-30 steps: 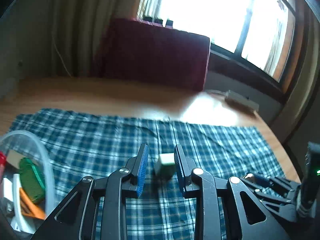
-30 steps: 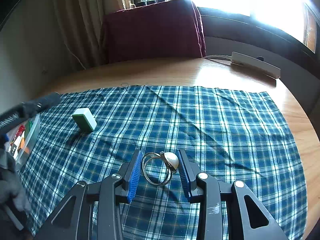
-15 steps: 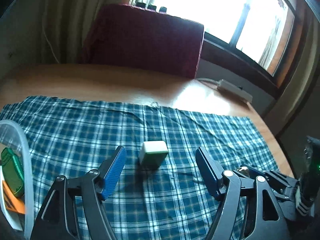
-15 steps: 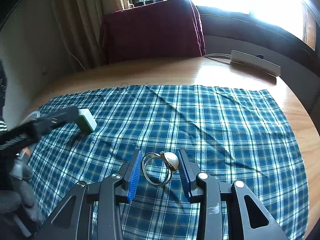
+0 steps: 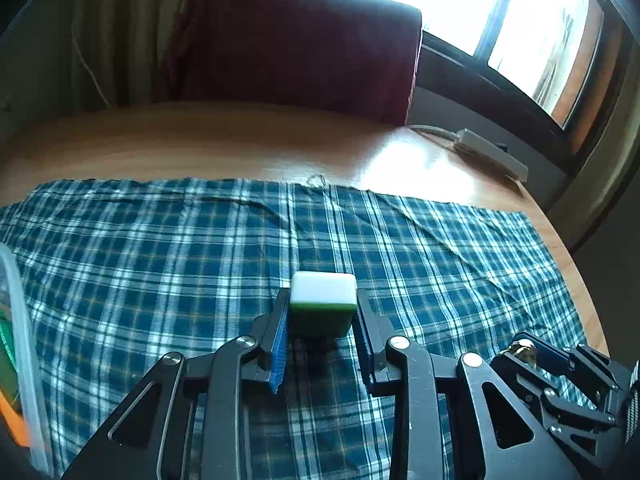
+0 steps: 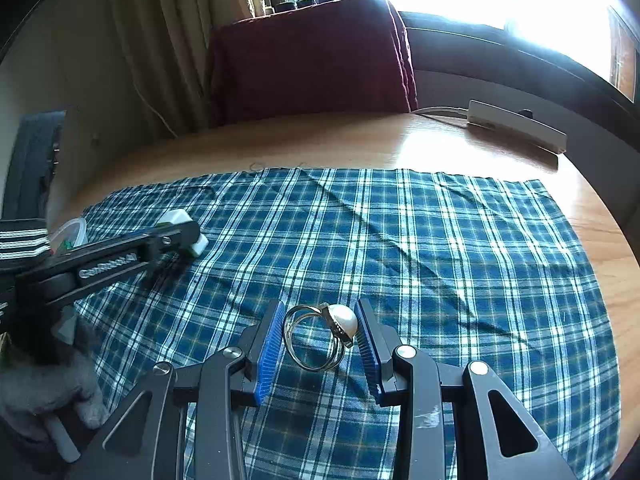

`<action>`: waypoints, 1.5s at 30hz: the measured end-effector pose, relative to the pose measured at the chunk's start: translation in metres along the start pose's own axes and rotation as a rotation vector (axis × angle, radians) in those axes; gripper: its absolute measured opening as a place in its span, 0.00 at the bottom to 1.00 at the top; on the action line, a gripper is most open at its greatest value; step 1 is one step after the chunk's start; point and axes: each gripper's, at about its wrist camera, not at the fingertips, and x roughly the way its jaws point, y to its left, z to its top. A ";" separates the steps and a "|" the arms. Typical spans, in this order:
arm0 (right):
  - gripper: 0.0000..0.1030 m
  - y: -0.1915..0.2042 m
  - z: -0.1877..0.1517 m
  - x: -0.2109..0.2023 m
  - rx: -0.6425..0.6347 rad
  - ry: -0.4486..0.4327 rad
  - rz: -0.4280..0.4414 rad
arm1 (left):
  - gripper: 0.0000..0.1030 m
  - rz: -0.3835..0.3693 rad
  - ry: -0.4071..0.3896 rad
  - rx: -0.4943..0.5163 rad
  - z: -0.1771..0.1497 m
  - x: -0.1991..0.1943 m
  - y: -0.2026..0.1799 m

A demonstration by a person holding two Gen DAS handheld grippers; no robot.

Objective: Organize rigid objects
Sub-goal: 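Lift green eraser with left tool into clear bowl and open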

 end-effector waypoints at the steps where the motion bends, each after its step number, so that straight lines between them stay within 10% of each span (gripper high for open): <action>1: 0.37 0.000 0.000 0.000 0.001 0.000 -0.001 | 0.29 0.006 -0.013 -0.003 0.000 -0.003 0.000; 17: 0.37 -0.004 0.003 -0.002 -0.001 -0.006 -0.001 | 0.29 0.091 -0.241 -0.086 -0.012 -0.105 0.051; 42: 0.37 -0.006 0.001 -0.003 0.027 -0.008 -0.028 | 0.29 0.305 -0.318 -0.303 -0.054 -0.167 0.169; 45: 0.37 -0.005 0.000 -0.003 0.031 -0.011 -0.030 | 0.44 0.291 -0.333 -0.340 -0.058 -0.169 0.177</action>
